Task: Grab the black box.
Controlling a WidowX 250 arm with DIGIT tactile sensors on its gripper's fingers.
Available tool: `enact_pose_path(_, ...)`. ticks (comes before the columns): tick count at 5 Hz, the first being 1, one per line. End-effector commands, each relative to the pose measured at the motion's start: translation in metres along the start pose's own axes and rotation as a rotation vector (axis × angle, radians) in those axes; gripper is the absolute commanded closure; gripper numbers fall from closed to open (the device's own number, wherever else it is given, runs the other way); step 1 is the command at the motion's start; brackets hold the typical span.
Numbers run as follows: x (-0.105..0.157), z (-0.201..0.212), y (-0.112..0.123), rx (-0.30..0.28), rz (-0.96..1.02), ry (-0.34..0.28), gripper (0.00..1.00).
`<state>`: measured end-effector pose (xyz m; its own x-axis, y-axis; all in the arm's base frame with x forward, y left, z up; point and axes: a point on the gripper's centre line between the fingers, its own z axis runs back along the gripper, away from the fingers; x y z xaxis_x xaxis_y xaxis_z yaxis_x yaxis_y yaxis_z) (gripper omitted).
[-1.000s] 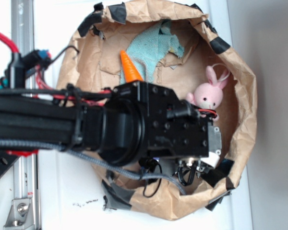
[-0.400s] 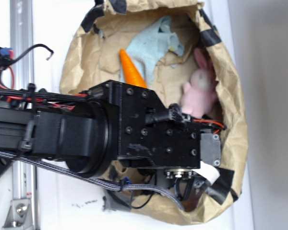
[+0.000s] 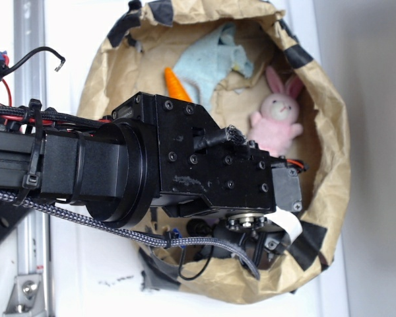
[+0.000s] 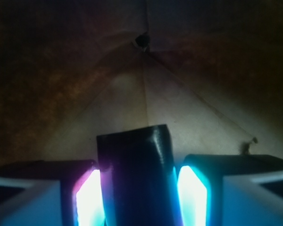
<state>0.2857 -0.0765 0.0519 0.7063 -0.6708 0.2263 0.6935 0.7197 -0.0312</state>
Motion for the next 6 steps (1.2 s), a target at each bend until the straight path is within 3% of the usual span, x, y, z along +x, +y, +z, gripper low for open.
enact_pose_path(1,-0.019,0.045,0.013,0.063,0.199,0.032,1.0)
enact_pose_path(2,-0.046,0.101,0.017,0.034,0.462,0.124,1.0)
enact_pose_path(3,-0.058,0.14,0.016,0.027,0.665,0.085,1.0)
enact_pose_path(4,-0.048,0.148,0.01,0.038,0.648,0.08,1.0)
enact_pose_path(5,-0.038,0.152,0.009,0.149,0.657,0.094,1.0)
enact_pose_path(6,-0.033,0.141,0.015,0.167,0.664,0.1,1.0)
